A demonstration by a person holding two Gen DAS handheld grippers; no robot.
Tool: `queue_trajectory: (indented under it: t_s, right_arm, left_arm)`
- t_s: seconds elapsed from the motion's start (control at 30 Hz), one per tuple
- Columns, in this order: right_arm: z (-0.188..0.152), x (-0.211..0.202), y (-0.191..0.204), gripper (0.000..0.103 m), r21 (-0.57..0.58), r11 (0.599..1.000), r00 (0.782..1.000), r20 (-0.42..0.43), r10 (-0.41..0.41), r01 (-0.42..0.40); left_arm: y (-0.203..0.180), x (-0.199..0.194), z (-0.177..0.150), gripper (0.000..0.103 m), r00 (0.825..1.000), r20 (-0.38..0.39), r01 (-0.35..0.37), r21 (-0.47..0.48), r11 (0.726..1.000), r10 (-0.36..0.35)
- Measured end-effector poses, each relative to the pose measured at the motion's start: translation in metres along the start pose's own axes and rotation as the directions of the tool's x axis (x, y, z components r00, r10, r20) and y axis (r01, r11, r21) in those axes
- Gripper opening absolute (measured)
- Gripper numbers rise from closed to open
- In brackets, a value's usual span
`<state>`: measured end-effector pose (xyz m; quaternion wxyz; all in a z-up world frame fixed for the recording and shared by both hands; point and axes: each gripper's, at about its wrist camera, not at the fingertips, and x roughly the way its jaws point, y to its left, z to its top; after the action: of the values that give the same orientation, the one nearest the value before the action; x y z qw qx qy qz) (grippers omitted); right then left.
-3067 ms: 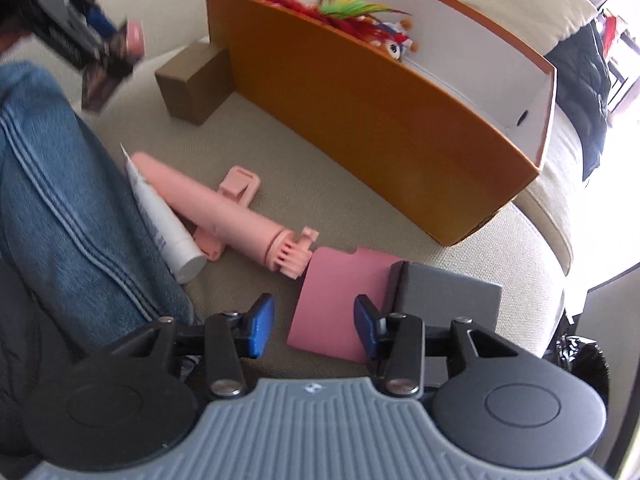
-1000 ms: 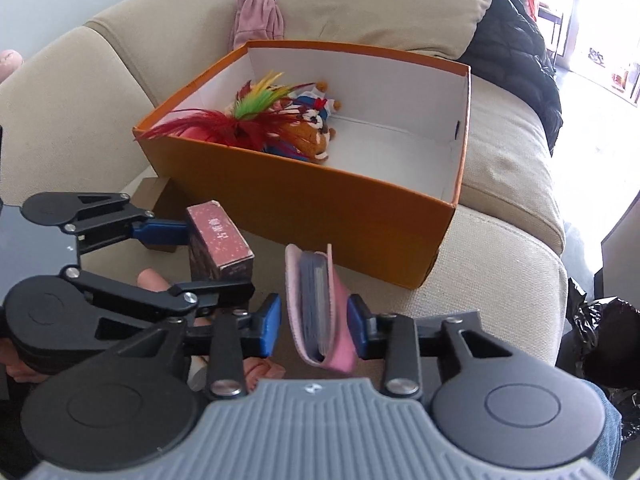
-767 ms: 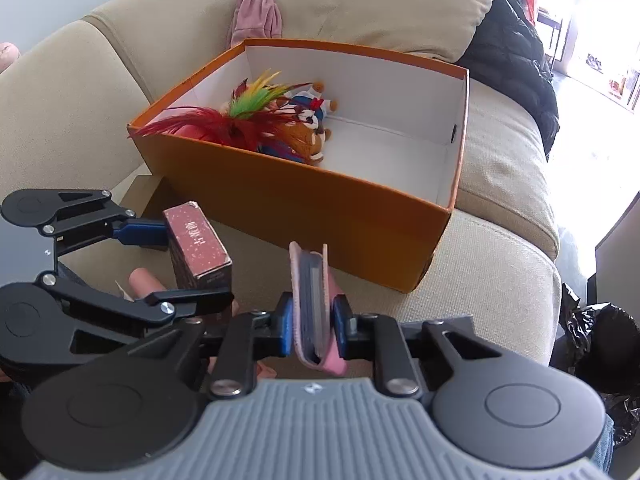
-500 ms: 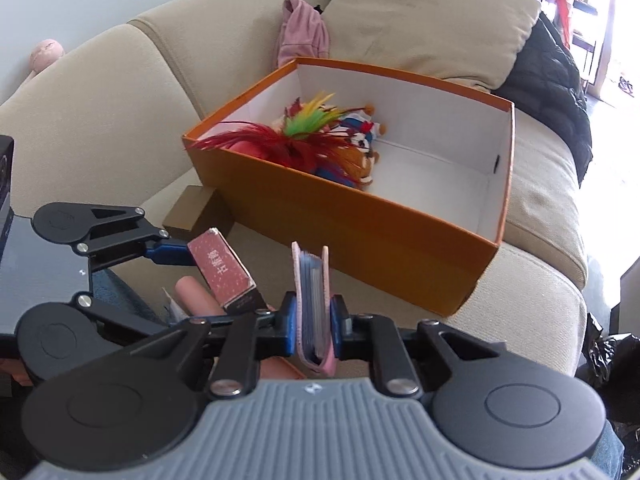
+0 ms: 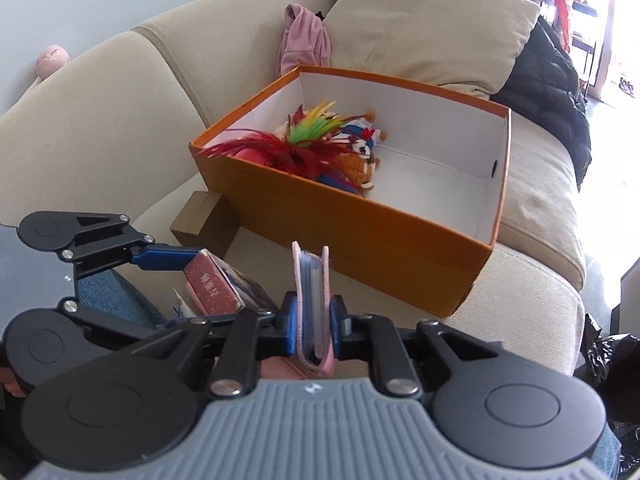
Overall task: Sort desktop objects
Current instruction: 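Lift the card box and pink pad toward the shoebox with both grippers, then lower the card box and pad into the shoebox beside the plushes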
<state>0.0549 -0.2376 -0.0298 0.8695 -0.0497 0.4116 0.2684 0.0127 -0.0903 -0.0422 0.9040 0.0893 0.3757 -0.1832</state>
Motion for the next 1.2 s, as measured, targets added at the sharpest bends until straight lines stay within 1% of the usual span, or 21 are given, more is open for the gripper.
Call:
queue_trajectory:
  t_s: [0.2,0.3,0.37,0.43,0.47,0.53,0.63,0.7,0.77,0.83,0.87,0.93,1.07,1.13,1.2]
  right_arm:
    - [0.029,-0.045,-0.016,0.016,0.027,1.0,0.996,0.087,0.011,-0.014]
    - [0.051,-0.063,-0.027,0.016,0.065,0.998,0.989,0.147,-0.003,-0.007]
    - [0.065,-0.066,-0.036,0.016,0.093,0.996,0.984,0.174,-0.033,0.017]
    - [0.08,-0.059,-0.048,0.016,0.129,0.99,0.98,0.185,-0.073,0.05]
    - [0.087,-0.053,-0.053,0.016,0.146,0.987,0.98,0.181,-0.088,0.061]
    - [0.1,-0.031,-0.068,0.016,0.191,0.977,0.98,0.156,-0.122,0.091]
    - [0.116,0.005,-0.085,0.016,0.224,0.963,0.977,0.111,-0.179,0.151]
    - [0.126,0.029,-0.095,0.016,0.235,0.954,0.974,0.081,-0.211,0.187]
    - [0.133,0.052,-0.108,0.016,0.257,0.944,0.974,0.039,-0.225,0.208]
    - [0.137,0.072,-0.118,0.016,0.266,0.935,0.97,0.006,-0.244,0.233]
    - [0.139,0.081,-0.121,0.016,0.267,0.931,0.966,-0.007,-0.258,0.25]
    - [0.142,0.094,-0.127,0.016,0.269,0.922,0.959,-0.024,-0.284,0.28]
    - [0.146,0.112,-0.134,0.017,0.282,0.918,0.959,-0.05,-0.278,0.281]
    - [0.147,0.12,-0.135,0.017,0.273,0.913,0.952,-0.063,-0.299,0.305]
    - [0.148,0.126,-0.135,0.017,0.26,0.906,0.943,-0.072,-0.326,0.333]
  left_arm:
    - [-0.002,-0.034,0.047,0.065,0.996,0.072,0.044,0.115,0.992,-0.053]
    - [-0.004,-0.039,0.078,0.065,0.992,0.106,0.051,0.202,0.978,-0.073]
    - [-0.007,-0.033,0.096,0.065,0.991,0.117,0.032,0.28,0.96,-0.068]
    - [-0.01,-0.015,0.112,0.066,0.992,0.105,0.025,0.365,0.931,-0.068]
    - [-0.01,-0.002,0.12,0.066,0.993,0.088,0.035,0.399,0.916,-0.077]
    - [-0.011,0.03,0.132,0.066,0.995,0.039,0.062,0.437,0.897,-0.087]
    - [-0.012,0.081,0.143,0.066,0.997,-0.032,0.073,0.472,0.879,-0.065]
    - [-0.008,0.112,0.146,0.066,0.996,-0.057,0.088,0.496,0.864,-0.068]
    - [-0.005,0.139,0.149,0.066,0.992,-0.085,0.121,0.52,0.846,-0.09]
    - [0.002,0.167,0.153,0.066,0.986,-0.121,0.161,0.519,0.84,-0.114]
    - [0.003,0.178,0.154,0.066,0.982,-0.137,0.182,0.526,0.831,-0.128]
    - [0.011,0.199,0.154,0.066,0.976,-0.149,0.215,0.546,0.81,-0.159]
    - [0.02,0.225,0.156,0.066,0.964,-0.15,0.267,0.565,0.78,-0.221]
    - [0.023,0.236,0.157,0.066,0.956,-0.16,0.294,0.57,0.767,-0.248]
    - [0.026,0.239,0.157,0.066,0.949,-0.141,0.311,0.578,0.754,-0.283]
